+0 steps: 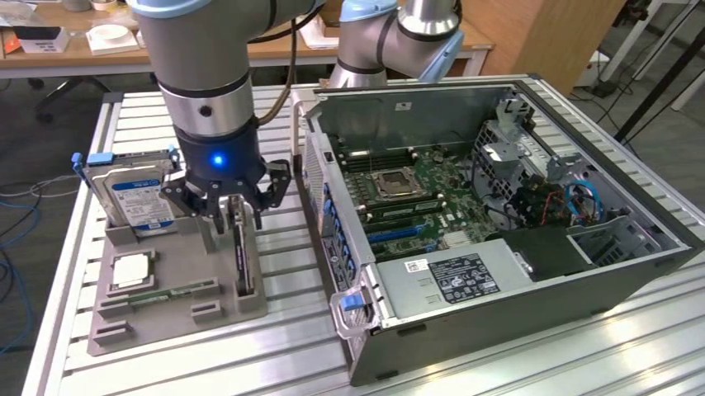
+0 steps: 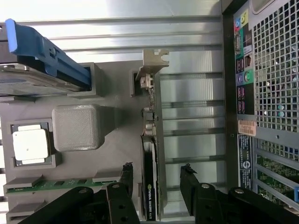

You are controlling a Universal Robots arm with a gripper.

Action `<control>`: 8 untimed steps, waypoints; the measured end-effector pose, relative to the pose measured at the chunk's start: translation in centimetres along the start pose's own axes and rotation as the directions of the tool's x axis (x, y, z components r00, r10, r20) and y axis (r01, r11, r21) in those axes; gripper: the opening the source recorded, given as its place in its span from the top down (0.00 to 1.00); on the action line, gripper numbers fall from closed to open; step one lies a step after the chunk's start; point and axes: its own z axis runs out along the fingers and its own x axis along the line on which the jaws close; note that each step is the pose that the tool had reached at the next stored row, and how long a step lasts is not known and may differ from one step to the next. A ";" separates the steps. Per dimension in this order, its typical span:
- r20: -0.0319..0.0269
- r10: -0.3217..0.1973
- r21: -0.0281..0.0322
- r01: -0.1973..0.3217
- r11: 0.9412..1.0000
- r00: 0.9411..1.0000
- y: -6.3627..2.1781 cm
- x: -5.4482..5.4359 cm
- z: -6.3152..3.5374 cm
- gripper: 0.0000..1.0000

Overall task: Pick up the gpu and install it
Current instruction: 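Pick up the gpu and move the gpu toward the slot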

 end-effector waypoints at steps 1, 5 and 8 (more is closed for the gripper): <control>0.000 0.000 0.000 0.000 1.000 1.000 0.00 0.0 0.00 0.47; 0.000 0.000 0.000 0.000 1.000 1.000 -0.01 0.1 0.36 0.47; 0.000 0.000 0.001 0.000 1.000 1.000 -0.04 0.1 0.89 0.47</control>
